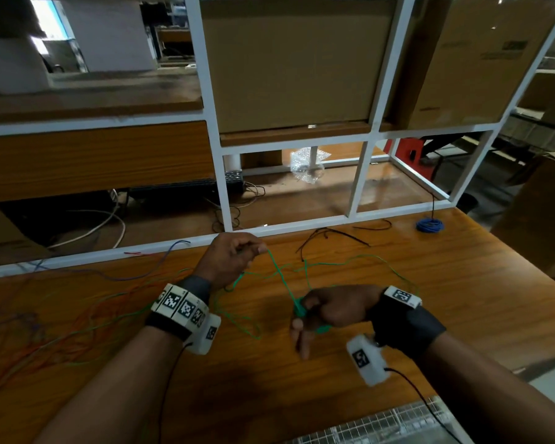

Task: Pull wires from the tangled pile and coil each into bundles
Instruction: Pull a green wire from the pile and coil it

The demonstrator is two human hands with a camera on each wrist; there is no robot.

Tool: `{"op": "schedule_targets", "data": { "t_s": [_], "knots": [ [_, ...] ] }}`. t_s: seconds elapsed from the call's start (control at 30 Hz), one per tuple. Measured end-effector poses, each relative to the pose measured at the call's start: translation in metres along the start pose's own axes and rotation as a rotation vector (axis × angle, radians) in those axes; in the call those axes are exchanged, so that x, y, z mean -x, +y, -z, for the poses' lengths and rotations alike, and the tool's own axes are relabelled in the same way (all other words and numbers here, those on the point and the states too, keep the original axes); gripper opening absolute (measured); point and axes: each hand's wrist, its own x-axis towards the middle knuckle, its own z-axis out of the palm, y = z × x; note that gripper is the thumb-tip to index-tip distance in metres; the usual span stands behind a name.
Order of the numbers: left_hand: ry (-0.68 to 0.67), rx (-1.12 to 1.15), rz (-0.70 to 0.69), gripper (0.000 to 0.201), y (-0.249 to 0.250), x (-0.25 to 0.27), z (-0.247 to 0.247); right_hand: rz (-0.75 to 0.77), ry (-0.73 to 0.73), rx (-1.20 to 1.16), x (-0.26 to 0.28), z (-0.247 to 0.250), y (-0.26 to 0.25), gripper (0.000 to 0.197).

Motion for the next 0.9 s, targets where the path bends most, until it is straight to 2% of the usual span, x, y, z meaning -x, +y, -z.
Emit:
{"op": "schedule_targets", "data": {
  "t_s": [0.07, 0.13, 0.2, 0.23, 0.3, 0.37, 0.4, 0.47, 0.5, 0.53, 0.6, 0.67, 0.73, 0.77, 0.8, 0.9],
  "knots": [
    [0.011, 0.024, -0.025, 0.007, 0.002, -0.005, -0.008, 0.233, -0.084, -0.229, -0.003, -0.004, -0.007, 0.04],
    [0.006, 0.043, -0.082, 0.007, 0.004, -0.003, -0.017, 0.469, -0.132, -0.609, 0.0, -0.002, -0.021, 0.032],
    [-0.016, 0.109, -0.111, 0.012, 0.005, 0.002, -0.026, 0.677, -0.111, -1.014, 0.003, 0.011, -0.033, 0.028],
    [-0.03, 0.134, -0.108, 0.016, 0.005, 0.005, -0.03, 0.768, -0.034, -1.161, 0.005, 0.019, -0.04, 0.028],
    [-0.079, 0.098, -0.052, 0.019, 0.003, 0.012, -0.041, 0.902, 0.255, -1.323, 0.005, 0.034, -0.049, 0.031],
    [-0.161, 0.056, 0.016, 0.006, 0.001, 0.02, -0.051, 0.897, 0.577, -1.36, 0.003, 0.045, -0.052, 0.035],
    [-0.184, 0.02, 0.036, 0.005, -0.001, 0.024, -0.053, 0.846, 0.753, -1.283, 0.002, 0.048, -0.05, 0.035],
    [-0.231, -0.019, 0.094, 0.014, -0.004, 0.03, -0.054, 0.638, 1.084, -0.845, -0.004, 0.05, -0.036, 0.035],
    [-0.258, -0.011, 0.116, 0.016, -0.005, 0.031, -0.054, 0.515, 1.178, -0.576, -0.008, 0.05, -0.028, 0.035],
    [-0.299, -0.021, 0.127, 0.019, -0.006, 0.033, -0.05, 0.391, 1.212, -0.357, -0.011, 0.048, -0.02, 0.034],
    [-0.37, -0.001, 0.132, 0.021, -0.003, 0.034, -0.044, 0.231, 1.139, -0.024, -0.015, 0.044, -0.004, 0.03],
    [-0.345, 0.112, 0.214, 0.028, -0.003, 0.033, -0.034, 0.188, 1.038, 0.184, -0.016, 0.038, 0.006, 0.029],
    [-0.283, 0.239, 0.355, 0.057, -0.007, 0.035, -0.027, 0.178, 0.991, 0.277, -0.012, 0.036, 0.01, 0.03],
    [-0.251, 0.24, 0.348, 0.069, -0.012, 0.035, -0.025, 0.163, 0.977, 0.315, -0.012, 0.036, 0.012, 0.027],
    [-0.207, 0.184, 0.312, 0.071, -0.014, 0.036, -0.025, 0.146, 0.969, 0.361, -0.01, 0.037, 0.013, 0.022],
    [-0.048, 0.049, 0.24, 0.054, -0.012, 0.034, -0.022, 0.08, 0.951, 0.492, -0.007, 0.038, 0.017, 0.014]
  ]
}}
